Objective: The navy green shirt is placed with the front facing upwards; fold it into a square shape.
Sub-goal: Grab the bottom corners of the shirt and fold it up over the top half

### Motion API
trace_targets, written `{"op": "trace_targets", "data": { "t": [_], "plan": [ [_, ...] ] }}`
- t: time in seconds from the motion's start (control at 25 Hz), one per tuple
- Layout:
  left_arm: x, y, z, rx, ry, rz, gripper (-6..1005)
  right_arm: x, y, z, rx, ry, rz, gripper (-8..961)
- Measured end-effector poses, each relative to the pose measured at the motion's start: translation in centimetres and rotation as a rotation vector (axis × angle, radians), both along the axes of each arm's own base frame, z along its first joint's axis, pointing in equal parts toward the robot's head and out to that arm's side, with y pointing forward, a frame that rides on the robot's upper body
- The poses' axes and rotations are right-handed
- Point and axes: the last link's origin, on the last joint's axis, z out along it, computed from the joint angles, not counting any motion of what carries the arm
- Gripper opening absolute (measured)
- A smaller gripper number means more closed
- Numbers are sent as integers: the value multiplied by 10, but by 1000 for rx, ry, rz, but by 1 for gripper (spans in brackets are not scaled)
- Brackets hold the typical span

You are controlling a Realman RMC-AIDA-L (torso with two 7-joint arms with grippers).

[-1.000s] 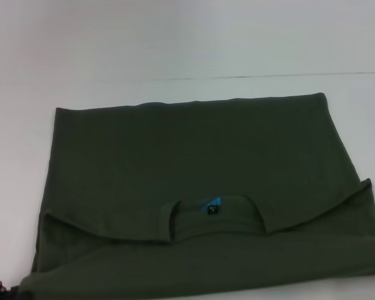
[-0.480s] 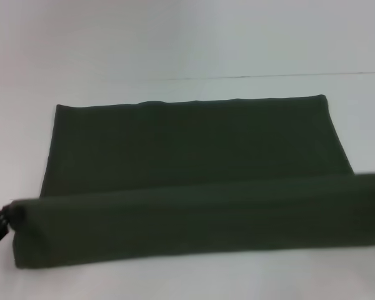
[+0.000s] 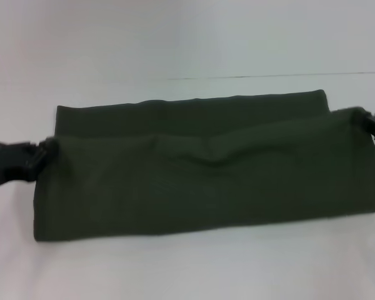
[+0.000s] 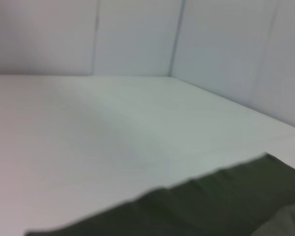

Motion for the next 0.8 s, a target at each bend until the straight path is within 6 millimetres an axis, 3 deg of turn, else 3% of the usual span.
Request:
{"op": "trace_targets", "data": {
  "t": [0.44, 0.8],
  "plan": [
    [32, 72, -10, 120, 53, 65, 152, -25, 67, -6, 93, -111, -83, 54],
    [51, 109, -31, 152, 189, 111, 160, -38, 96, -27, 118, -275, -126, 53]
  ]
}}
